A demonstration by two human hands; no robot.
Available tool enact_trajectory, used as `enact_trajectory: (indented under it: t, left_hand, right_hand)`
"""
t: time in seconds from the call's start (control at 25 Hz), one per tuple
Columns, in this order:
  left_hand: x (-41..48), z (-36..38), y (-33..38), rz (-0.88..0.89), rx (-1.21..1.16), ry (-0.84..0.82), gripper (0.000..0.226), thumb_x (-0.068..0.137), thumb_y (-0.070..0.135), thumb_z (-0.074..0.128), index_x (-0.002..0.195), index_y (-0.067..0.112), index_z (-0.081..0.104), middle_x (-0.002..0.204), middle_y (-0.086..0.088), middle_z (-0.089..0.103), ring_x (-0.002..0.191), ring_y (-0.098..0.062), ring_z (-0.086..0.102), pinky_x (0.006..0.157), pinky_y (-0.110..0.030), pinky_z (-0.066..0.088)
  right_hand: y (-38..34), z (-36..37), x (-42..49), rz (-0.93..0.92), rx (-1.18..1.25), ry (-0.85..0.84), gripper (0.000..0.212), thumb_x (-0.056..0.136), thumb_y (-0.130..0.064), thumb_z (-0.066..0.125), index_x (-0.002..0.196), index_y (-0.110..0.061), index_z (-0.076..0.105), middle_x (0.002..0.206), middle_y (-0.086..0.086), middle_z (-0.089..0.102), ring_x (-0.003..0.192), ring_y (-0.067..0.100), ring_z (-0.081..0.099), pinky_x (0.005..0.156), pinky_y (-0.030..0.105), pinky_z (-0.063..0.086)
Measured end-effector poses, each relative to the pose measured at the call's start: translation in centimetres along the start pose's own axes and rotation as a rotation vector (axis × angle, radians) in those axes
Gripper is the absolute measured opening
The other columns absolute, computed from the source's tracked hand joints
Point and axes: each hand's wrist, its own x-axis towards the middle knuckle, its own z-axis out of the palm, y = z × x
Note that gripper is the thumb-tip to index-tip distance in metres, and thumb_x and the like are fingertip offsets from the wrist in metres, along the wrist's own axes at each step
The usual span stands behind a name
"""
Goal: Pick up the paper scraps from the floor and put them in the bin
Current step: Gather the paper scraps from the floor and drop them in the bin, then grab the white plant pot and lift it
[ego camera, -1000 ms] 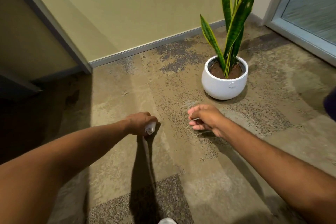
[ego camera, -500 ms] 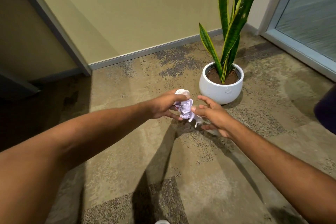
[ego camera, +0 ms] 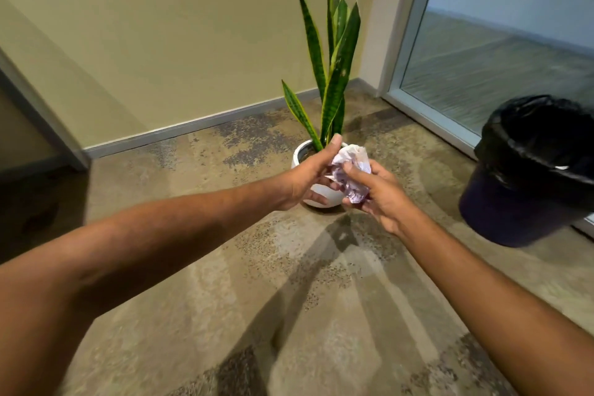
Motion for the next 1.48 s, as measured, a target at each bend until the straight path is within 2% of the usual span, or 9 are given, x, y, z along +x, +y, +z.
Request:
enact_trajectory:
  t: [0.2, 0.4, 0.64, 0.8, 0.96, 1.08, 1.2, 1.36, 1.48]
  left_hand:
    - [2.3, 1.2, 1.5, 0.042, -0.07, 0.09, 0.074, 0.078, 0.094, 0.048, 0.126, 0.039, 0.059, 0.125, -0.006, 0.075, 0.092, -0.026, 0.078, 0.066, -0.036, 0.059]
    - [4.3, 1.8, 0.5, -0.035, 0.011, 0.172, 0.069, 0.09, 0.082, 0.05, 0.123, 0.023, 0.066, 0.106, -0.004, 0.078, 0.083, -0.024, 0.076, 0.066, -0.033, 0.056]
    - [5.3, 0.4, -1.8, -0.112, 0.118, 0.232, 0.061, 0.095, 0.074, 0.054, 0.123, 0.021, 0.066, 0.099, -0.005, 0.074, 0.074, -0.019, 0.073, 0.061, -0.031, 0.055]
    - [6.0, -0.7, -3.5, -0.159, 0.155, 0.3, 0.056, 0.095, 0.07, 0.058, 0.119, 0.02, 0.069, 0.094, -0.003, 0.077, 0.071, -0.018, 0.074, 0.059, -0.031, 0.054]
    - [6.5, -1.3, -4.7, -0.211, 0.144, 0.343, 0.054, 0.097, 0.065, 0.058, 0.116, 0.016, 0.071, 0.089, -0.005, 0.078, 0.072, -0.021, 0.076, 0.06, -0.032, 0.054]
    - [6.6, -1.2, -5.1, -0.236, 0.109, 0.395, 0.053, 0.1, 0.062, 0.055, 0.114, 0.013, 0.07, 0.085, -0.005, 0.077, 0.07, -0.022, 0.075, 0.06, -0.031, 0.053]
    - [6.9, -1.1, -5.4, -0.27, 0.053, 0.467, 0.053, 0.101, 0.063, 0.053, 0.106, 0.011, 0.067, 0.08, -0.005, 0.072, 0.07, -0.023, 0.07, 0.061, -0.031, 0.051]
    - [7.0, -1.4, -5.5, -0.473, -0.086, 0.485, 0.074, 0.089, 0.083, 0.049, 0.108, 0.011, 0.057, 0.085, -0.009, 0.064, 0.072, -0.025, 0.064, 0.065, -0.034, 0.057]
    - [7.5, -1.3, -6.1, -0.545, -0.223, 0.432, 0.107, 0.078, 0.091, 0.055, 0.142, 0.006, 0.043, 0.122, -0.027, 0.064, 0.095, -0.041, 0.072, 0.072, -0.047, 0.065]
  right_hand:
    - [-7.9, -6.8, -0.2, -0.124, 0.022, 0.152, 0.038, 0.092, -0.031, 0.083, 0.126, -0.019, 0.073, 0.113, 0.003, 0.081, 0.095, 0.017, 0.076, 0.079, 0.042, 0.065]
    - [-15.7, -16.5, -0.7, -0.267, 0.031, 0.42, 0.025, 0.096, -0.024, 0.077, 0.119, -0.022, 0.069, 0.099, -0.001, 0.077, 0.08, 0.015, 0.07, 0.067, 0.037, 0.061]
    - [-17.6, -27.4, -0.8, -0.002, -0.03, 0.697, 0.045, 0.1, -0.014, 0.065, 0.144, -0.012, 0.059, 0.124, 0.013, 0.068, 0.088, 0.027, 0.066, 0.081, 0.055, 0.058]
    - [-16.5, -29.6, -1.1, 0.065, 0.016, 0.78, 0.018, 0.098, -0.006, 0.061, 0.116, -0.006, 0.061, 0.115, 0.021, 0.064, 0.086, 0.031, 0.066, 0.062, 0.051, 0.061]
    - [-17.0, -28.5, -0.3, -0.054, 0.048, 0.878, 0.015, 0.097, -0.002, 0.063, 0.101, -0.017, 0.063, 0.117, 0.011, 0.057, 0.096, 0.023, 0.057, 0.078, 0.057, 0.059]
    - [-17.3, -24.9, 0.9, -0.221, 0.021, 0.86, 0.023, 0.097, -0.004, 0.058, 0.1, -0.026, 0.065, 0.106, 0.003, 0.067, 0.097, 0.018, 0.064, 0.073, 0.039, 0.061]
    - [-15.7, -19.3, 2.6, -0.286, -0.061, 0.723, 0.024, 0.094, -0.007, 0.065, 0.11, -0.025, 0.066, 0.112, 0.003, 0.068, 0.095, 0.015, 0.067, 0.071, 0.033, 0.063]
    - [-9.8, -11.3, 5.2, -0.116, -0.151, 0.434, 0.027, 0.096, -0.02, 0.076, 0.119, -0.023, 0.062, 0.128, 0.004, 0.064, 0.107, 0.018, 0.065, 0.082, 0.042, 0.066]
    - [-4.3, -6.4, 7.0, 0.142, -0.174, 0.243, 0.054, 0.091, -0.043, 0.082, 0.133, -0.022, 0.055, 0.141, 0.001, 0.057, 0.123, 0.024, 0.058, 0.094, 0.055, 0.062]
